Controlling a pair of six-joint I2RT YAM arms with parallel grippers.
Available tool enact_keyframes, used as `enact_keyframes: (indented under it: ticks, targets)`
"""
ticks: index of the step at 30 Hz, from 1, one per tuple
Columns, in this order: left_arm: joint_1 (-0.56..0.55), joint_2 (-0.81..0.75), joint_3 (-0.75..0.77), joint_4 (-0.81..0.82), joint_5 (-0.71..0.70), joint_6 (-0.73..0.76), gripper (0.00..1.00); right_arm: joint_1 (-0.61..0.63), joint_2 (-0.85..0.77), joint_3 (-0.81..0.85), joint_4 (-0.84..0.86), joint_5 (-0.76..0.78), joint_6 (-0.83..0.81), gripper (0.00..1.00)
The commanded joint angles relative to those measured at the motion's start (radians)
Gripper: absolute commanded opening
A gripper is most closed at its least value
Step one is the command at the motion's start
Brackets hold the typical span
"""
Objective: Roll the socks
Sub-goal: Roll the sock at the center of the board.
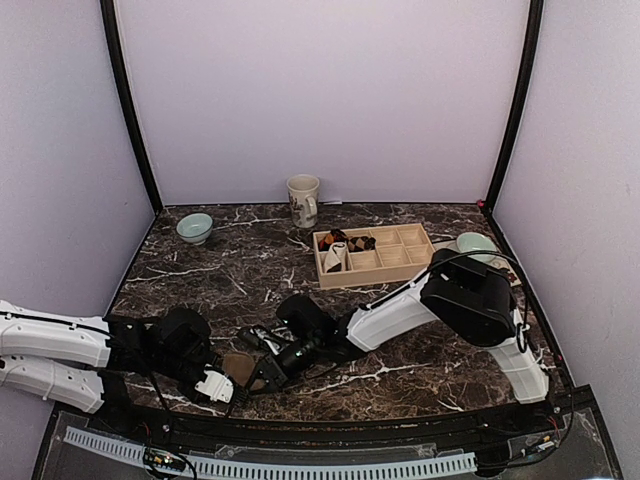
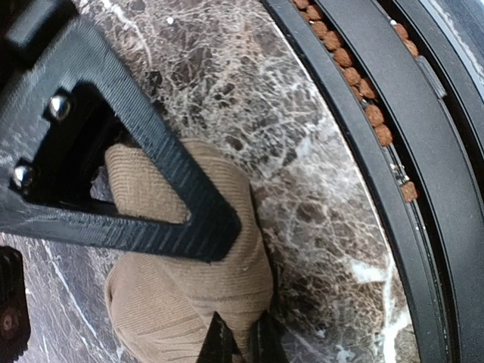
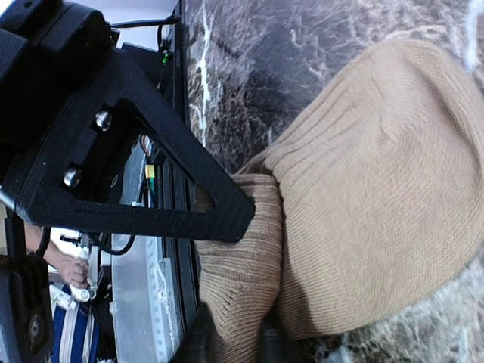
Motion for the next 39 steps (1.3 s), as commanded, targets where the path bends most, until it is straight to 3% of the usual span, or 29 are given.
enact_keyframes:
  ticks: [1, 2, 7, 13, 16, 18, 22, 24, 28, 32, 36, 39]
  targets:
    - [-0.004, 0.023, -0.025, -0.001, -0.023, -0.072, 0.00, -0.020, 0.069, -0.163, -0.204, 0.193, 0.008, 0.91]
    - [-0.005, 0.021, -0.021, -0.008, -0.019, -0.074, 0.00, -0.029, 0.045, -0.182, -0.191, 0.221, 0.006, 0.98]
    - [0.034, 0.027, 0.001, -0.043, 0.018, -0.070, 0.00, -0.079, -0.155, -0.357, -0.162, 0.437, -0.013, 0.99]
    - [0.132, 0.023, 0.026, -0.089, 0.144, -0.037, 0.00, -0.046, -0.638, -0.591, -0.150, 1.041, -0.046, 0.99]
    - [0.135, 0.053, 0.037, -0.095, 0.172, -0.020, 0.00, -0.041, -0.845, -0.721, -0.169, 1.316, 0.214, 1.00]
    - [0.136, 0.084, 0.051, -0.102, 0.190, -0.008, 0.00, -0.062, -0.943, -0.813, -0.013, 1.306, 0.162, 1.00]
    - [0.140, 0.123, 0.075, -0.113, 0.242, 0.011, 0.00, 0.022, -1.110, -0.925, 0.227, 1.368, -0.151, 1.00]
    - [0.140, 0.156, 0.098, -0.115, 0.276, 0.010, 0.00, 0.048, -1.140, -0.975, 0.289, 1.310, -0.279, 1.00]
    - [0.135, 0.274, 0.222, -0.149, 0.367, 0.034, 0.00, 0.095, -1.139, -0.942, 0.177, 1.187, -0.402, 1.00]
    - [0.046, 0.406, 0.392, -0.177, 0.338, 0.093, 0.00, 0.169, -1.090, -0.891, 0.073, 1.152, -0.460, 1.00]
    - [0.025, 0.552, 0.553, -0.219, 0.305, 0.110, 0.00, 0.209, -1.070, -0.906, 0.106, 1.149, -0.475, 0.98]
    - [0.026, 0.599, 0.522, -0.189, 0.226, 0.144, 0.00, 0.235, -1.067, -0.925, 0.149, 1.142, -0.476, 0.95]
